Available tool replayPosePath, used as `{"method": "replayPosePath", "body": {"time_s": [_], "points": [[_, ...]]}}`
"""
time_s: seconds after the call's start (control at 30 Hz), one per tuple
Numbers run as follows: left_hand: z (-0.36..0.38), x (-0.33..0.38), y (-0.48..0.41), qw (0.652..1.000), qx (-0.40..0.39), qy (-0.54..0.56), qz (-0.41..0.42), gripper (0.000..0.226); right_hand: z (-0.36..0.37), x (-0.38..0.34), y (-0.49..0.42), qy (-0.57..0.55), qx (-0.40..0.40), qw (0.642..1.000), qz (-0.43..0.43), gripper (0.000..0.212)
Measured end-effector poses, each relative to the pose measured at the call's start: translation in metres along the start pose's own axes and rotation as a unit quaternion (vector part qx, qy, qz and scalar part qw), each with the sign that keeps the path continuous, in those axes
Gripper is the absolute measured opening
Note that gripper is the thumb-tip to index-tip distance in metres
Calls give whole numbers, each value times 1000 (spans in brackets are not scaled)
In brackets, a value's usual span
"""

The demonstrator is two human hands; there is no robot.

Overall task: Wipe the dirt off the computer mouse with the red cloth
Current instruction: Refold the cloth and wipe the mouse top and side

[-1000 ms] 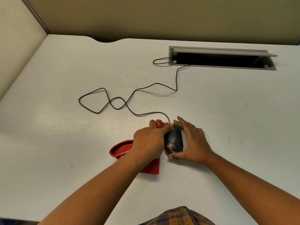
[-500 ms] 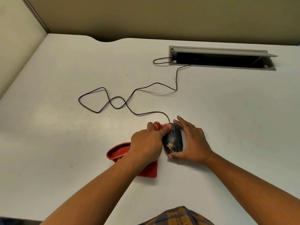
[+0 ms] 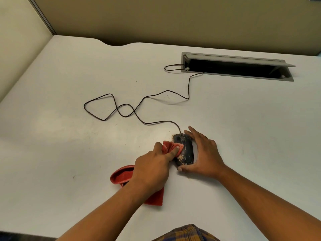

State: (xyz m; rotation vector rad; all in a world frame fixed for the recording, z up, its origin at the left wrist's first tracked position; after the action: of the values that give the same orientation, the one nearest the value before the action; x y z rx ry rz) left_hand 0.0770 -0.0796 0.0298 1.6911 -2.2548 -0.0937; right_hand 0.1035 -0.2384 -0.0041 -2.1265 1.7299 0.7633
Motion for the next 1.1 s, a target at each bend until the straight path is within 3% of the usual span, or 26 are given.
{"method": "replayPosePath", "body": {"time_s": [0.13, 0.37, 0.57, 0.8, 1.0, 1.1], "points": [[-4, -8, -11, 999, -6, 3, -46, 51, 0, 0, 0, -1, -2, 1000, 1, 139], [3, 2, 12, 1000, -4, 6, -10, 51, 0, 0, 1, -3, 4, 1000, 4, 138], [0, -6, -7, 998, -13, 21, -62, 53, -1, -1, 1, -1, 3, 1000, 1, 138], [-11, 14, -12, 1000, -14, -4, 2, 55, 1, 0, 0, -2, 3, 1000, 2, 136], [-7, 1, -19, 997, -33, -11, -68, 60, 1, 3, -1, 3, 8, 1000, 5, 139], [-13, 9, -11, 999, -12, 1, -29, 57, 1, 2, -1, 2, 10, 1000, 2, 138]]}}
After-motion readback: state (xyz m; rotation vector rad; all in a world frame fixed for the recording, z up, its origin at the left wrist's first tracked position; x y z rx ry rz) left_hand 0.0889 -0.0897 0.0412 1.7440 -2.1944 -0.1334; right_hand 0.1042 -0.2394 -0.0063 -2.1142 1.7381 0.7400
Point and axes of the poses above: each hand's wrist, its own y-axis away from the middle knuckle, its own z-axis out of the palm, x = y × z, the point moved 9 cm from there along -y, towards the middle knuckle, and after that the axes turned 3 degrees about -z, right-handed, at the moved point
